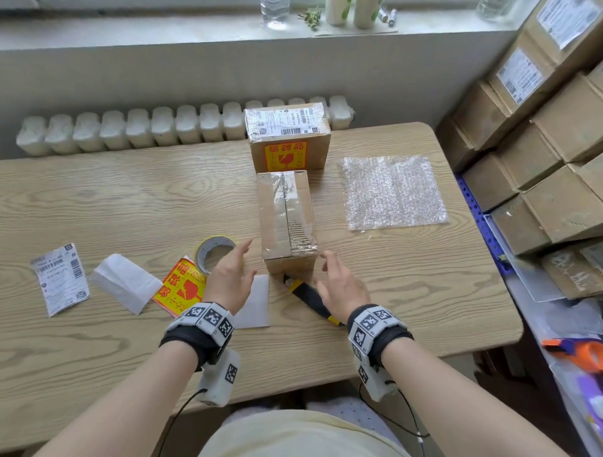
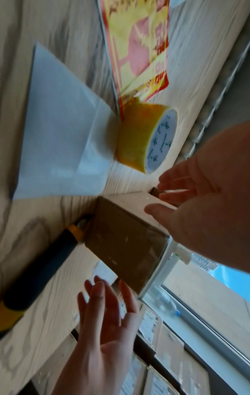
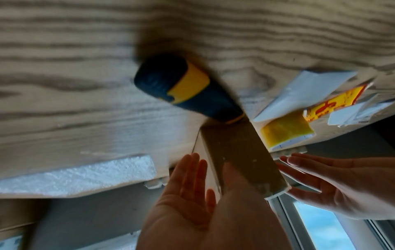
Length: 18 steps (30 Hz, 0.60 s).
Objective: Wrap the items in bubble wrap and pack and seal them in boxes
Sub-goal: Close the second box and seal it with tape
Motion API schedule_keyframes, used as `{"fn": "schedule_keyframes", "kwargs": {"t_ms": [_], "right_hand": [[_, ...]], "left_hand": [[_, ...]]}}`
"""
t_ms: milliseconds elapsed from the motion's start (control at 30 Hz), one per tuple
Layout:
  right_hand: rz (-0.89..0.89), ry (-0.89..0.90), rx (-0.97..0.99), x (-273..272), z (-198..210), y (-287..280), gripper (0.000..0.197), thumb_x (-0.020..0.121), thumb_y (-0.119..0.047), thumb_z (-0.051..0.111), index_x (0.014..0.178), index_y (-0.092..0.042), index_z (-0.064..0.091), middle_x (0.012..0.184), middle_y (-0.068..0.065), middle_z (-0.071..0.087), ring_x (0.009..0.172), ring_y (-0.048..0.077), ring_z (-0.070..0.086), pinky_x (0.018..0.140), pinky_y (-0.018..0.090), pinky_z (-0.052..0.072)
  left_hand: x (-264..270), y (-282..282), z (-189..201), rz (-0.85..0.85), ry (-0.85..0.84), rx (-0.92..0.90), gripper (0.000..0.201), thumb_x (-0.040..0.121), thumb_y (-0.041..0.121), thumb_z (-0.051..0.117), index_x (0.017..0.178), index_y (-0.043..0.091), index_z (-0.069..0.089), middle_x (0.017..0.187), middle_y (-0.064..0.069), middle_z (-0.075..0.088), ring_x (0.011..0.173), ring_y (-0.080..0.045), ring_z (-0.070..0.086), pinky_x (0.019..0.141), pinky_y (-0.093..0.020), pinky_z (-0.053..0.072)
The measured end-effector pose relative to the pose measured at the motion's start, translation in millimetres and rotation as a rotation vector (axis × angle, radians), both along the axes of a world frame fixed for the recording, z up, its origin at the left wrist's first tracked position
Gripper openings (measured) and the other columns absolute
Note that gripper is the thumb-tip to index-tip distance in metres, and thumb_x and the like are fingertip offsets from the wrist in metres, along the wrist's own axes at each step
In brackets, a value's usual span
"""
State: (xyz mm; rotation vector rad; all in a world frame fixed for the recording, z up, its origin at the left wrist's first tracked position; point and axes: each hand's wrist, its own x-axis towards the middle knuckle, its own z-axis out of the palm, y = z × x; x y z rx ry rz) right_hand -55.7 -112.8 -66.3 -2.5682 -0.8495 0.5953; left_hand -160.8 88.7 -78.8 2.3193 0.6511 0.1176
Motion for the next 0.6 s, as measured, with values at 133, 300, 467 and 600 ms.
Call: {"fn": "schedule_keyframes", "kwargs": {"t_ms": [133,300,467,600], "right_hand": [[0.042,0.049,-0.238,-12,-23,1,0.062,0.084,-0.047,0.062,0.134,-0.017,0.039,0.127,0.002,0.048,0.118,0.021,0.048,0.093,0.034,0.042],[0.064,0.050,-0.280,-16,-33,7,0.049,0.082,-0.028,0.067,0.124,-0.012,0.048,0.118,0.007,0.045,0.107,0.027,0.052,0.084,0.036,0.044],[0.056,0.076,-0.306,-6,-28,-5,0.034,0.086,-0.011,0.054,0.119,-0.012,0.048,0.118,0.006,0.045,0.111,0.026,0.047,0.082,0.033,0.040],[0.000,0.113,-0.350,11,-26,-26,0.035,0.083,-0.010,0.055,0.118,-0.013,0.048,0.119,0.005,0.046,0.114,0.024,0.046,0.085,0.031,0.040]], "left_hand": [[-5,22,-14,0.005,0.130,0.106,0.051,0.085,0.008,0.063,0.134,0.009,0.048,0.127,-0.012,0.056,0.121,-0.028,0.049,0.097,-0.038,0.042],[-2,42,-31,-0.094,0.368,0.222,0.040,0.083,0.014,0.061,0.123,0.013,0.056,0.113,-0.012,0.063,0.110,-0.033,0.051,0.103,-0.040,0.032],[-1,49,-42,-0.151,0.561,0.285,0.030,0.080,0.009,0.054,0.109,0.014,0.060,0.105,-0.013,0.065,0.114,-0.031,0.053,0.112,-0.039,0.026],[6,48,-27,-0.058,0.580,0.259,0.018,0.087,0.014,0.051,0.106,0.011,0.053,0.100,-0.020,0.063,0.104,-0.037,0.055,0.078,-0.039,0.046]]}}
